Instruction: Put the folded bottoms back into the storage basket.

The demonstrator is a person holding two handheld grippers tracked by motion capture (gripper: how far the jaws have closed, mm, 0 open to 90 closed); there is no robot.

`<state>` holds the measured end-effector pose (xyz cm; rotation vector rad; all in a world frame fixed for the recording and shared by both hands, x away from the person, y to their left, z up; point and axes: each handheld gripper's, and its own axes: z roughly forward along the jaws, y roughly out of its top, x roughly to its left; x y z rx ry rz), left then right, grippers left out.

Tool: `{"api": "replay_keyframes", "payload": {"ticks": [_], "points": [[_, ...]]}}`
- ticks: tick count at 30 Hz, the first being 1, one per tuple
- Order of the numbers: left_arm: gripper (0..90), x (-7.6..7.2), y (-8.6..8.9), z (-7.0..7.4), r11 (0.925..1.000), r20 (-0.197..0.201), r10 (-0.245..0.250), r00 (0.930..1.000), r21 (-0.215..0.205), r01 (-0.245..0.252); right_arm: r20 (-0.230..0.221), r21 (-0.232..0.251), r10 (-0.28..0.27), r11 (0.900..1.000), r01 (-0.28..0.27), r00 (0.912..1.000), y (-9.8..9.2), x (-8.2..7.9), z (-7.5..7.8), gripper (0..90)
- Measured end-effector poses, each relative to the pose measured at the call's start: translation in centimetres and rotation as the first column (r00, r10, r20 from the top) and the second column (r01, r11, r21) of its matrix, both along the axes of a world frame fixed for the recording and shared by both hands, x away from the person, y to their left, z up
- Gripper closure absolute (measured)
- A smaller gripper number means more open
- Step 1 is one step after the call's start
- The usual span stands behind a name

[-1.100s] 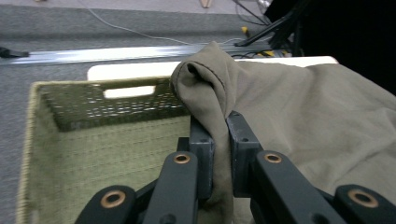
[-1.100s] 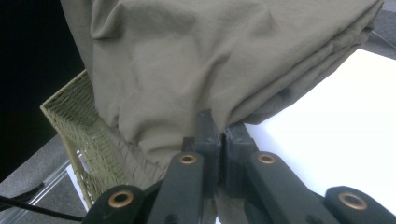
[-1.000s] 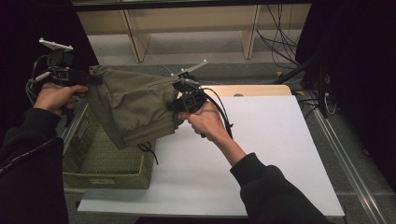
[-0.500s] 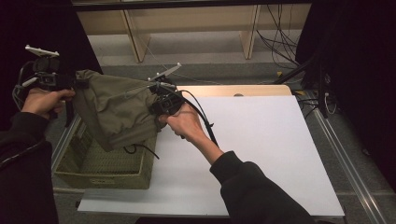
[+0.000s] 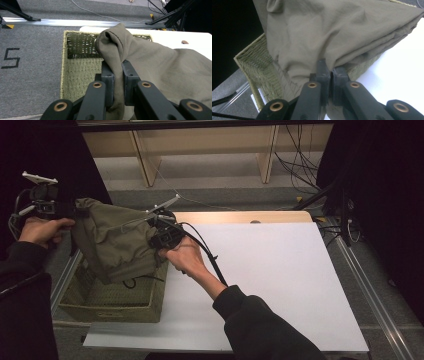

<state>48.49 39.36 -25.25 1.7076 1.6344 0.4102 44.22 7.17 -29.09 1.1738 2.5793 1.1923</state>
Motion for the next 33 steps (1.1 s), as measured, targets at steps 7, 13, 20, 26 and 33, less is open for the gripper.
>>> {"api": "replay_keyframes", "payload": {"ticks": [7,13,20,26,33], "points": [[82.2,0.1,0.3,-0.3,0.9999,-0.009,0.011,0.9999,0.002,-0.011,0.004,-0.002,0.008,1.0,-0.008,1.0,0.4,-0.1,-0.2,87.3],[82.2,0.2,0.5,-0.4,0.9998,-0.013,0.02,0.9997,0.001,-0.02,-0.004,0.006,0.004,1.0,-0.004,1.0,0.7,0.0,-0.3,87.3],[82.1,0.1,0.9,-0.3,0.9996,-0.014,0.027,0.9995,0.007,-0.027,-0.006,0.02,0.002,1.0,-0.002,1.0,1.0,-0.1,-0.4,87.3],[82.1,-0.2,1.4,-0.4,0.9993,-0.018,0.036,0.9992,0.009,-0.036,-0.01,0.025,0.006,1.0,-0.006,0.9999,1.7,-0.4,-0.5,87.3],[82.0,-0.1,1.8,-0.7,0.9992,-0.031,0.037,0.9988,0.013,-0.037,-0.009,0.023,0.018,1.0,-0.018,0.9998,2.3,-0.7,-0.9,87.2]]}}
